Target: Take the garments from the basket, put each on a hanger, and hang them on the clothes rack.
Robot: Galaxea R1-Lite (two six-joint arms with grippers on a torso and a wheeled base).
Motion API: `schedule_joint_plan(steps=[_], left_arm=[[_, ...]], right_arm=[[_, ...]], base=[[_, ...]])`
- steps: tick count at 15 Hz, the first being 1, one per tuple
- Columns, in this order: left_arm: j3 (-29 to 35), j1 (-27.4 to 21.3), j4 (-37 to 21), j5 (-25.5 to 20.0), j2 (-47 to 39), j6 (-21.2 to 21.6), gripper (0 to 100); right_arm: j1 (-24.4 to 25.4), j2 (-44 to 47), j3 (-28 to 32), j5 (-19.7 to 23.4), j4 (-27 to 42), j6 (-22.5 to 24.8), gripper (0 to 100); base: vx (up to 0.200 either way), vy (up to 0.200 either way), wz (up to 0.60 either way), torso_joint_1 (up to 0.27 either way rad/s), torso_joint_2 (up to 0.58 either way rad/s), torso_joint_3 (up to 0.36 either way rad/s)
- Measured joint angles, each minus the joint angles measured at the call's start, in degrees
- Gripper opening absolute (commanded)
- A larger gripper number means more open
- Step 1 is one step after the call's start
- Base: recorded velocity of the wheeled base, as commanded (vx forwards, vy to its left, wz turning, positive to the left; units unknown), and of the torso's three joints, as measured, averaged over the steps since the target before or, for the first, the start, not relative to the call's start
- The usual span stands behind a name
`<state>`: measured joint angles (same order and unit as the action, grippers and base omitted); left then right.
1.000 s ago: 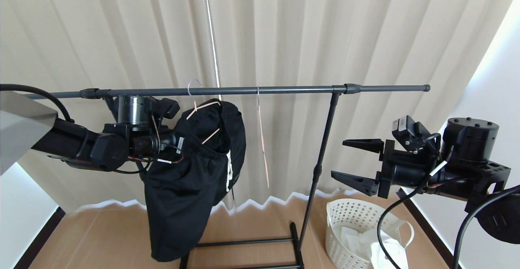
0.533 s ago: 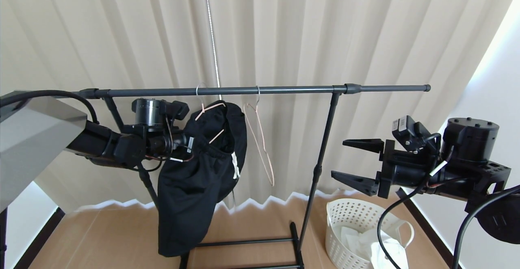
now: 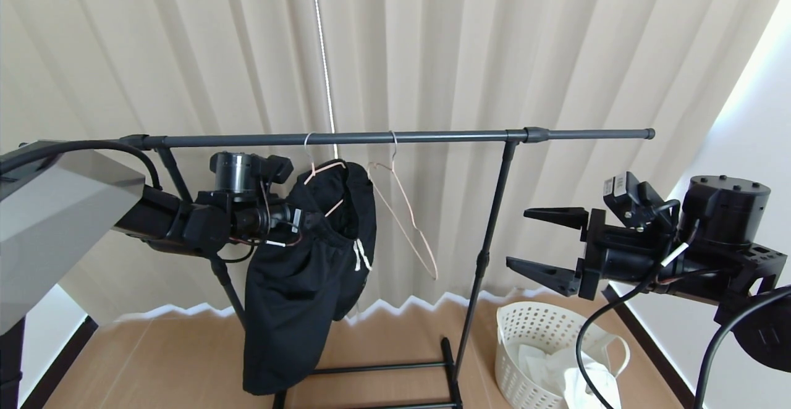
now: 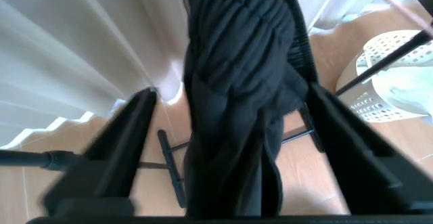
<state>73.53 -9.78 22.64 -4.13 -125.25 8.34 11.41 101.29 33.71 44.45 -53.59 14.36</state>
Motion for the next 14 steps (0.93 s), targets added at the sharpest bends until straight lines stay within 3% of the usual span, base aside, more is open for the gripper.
schedule_joint_plan(steps=[3, 4, 6, 7, 11, 14], left_arm=[[-5.5, 0.2, 0.0, -0.2, 6.3, 0.0, 100], [-8.8, 0.3, 0.4, -0.4, 10.0, -0.5, 100], [-17.4, 0.5, 2.3, -0.8, 19.0, -2.4, 100], [-21.8, 0.7, 3.6, -0.9, 23.3, -3.1, 100], [-42.1, 1.3, 8.3, -1.2, 42.1, -4.3, 100], [-59.2, 1.3, 9.7, -1.3, 58.0, -4.7, 100]], right_arm=[[0.0, -2.1, 0.0, -0.5, 0.2, -1.1, 100], [0.1, -3.7, -0.2, -2.4, 0.5, -2.4, 100], [1.6, -8.0, -1.0, -16.4, 1.6, -5.7, 100], [2.8, -9.9, -1.4, -20.4, 2.5, -7.1, 100], [6.1, -19.3, -5.2, -31.3, 10.5, -9.4, 100], [7.4, -32.0, -15.3, -36.2, 14.3, -11.8, 100]], base=[[0.0, 0.0, 0.0, 0.0, 0.0, 0.0], [0.0, 0.0, 0.0, 0.0, 0.0, 0.0], [0.0, 0.0, 0.0, 0.0, 0.0, 0.0], [0.0, 0.0, 0.0, 0.0, 0.0, 0.0], [0.0, 0.0, 0.0, 0.0, 0.0, 0.0], [0.0, 0.0, 0.0, 0.0, 0.0, 0.0]])
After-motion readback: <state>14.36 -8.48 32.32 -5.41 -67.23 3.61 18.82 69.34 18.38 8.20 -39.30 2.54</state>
